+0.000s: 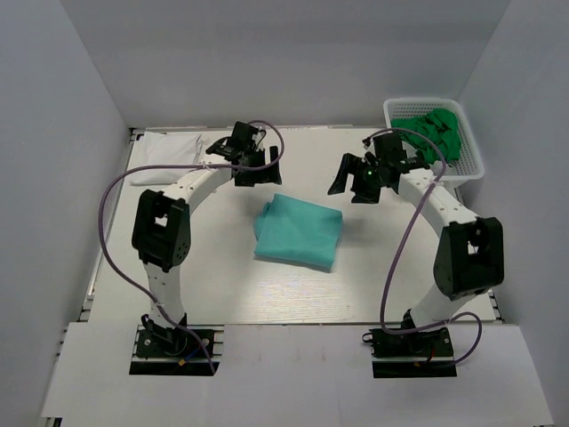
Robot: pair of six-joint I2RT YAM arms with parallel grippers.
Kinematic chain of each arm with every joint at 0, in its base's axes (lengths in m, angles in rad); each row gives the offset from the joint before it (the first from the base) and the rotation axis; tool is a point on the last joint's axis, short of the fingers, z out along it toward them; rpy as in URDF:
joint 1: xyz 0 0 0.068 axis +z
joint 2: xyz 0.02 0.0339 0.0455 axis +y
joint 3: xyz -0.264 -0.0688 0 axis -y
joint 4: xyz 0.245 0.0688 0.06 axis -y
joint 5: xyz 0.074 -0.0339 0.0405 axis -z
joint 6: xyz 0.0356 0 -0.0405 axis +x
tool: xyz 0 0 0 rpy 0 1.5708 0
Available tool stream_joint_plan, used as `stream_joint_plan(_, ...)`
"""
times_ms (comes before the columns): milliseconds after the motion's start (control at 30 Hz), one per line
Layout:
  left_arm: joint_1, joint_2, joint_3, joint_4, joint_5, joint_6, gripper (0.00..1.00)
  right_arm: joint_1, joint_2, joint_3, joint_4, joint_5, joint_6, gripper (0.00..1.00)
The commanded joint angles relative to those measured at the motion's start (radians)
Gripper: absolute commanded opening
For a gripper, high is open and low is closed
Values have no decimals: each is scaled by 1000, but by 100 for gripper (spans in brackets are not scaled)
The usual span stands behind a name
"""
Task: Fold and stack the t-shirts
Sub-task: Smooth out wrinkles on the folded tshirt
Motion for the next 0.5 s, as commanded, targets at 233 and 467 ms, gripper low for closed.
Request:
stream_joint_plan(233,-25,-131,-232,43,200,135,100,2,-139,-134,0,-68,-73,91)
stream_joint_plan(467,-25,-77,-268,63,266,125,100,-2,-150,-182,3,-64,-77,91)
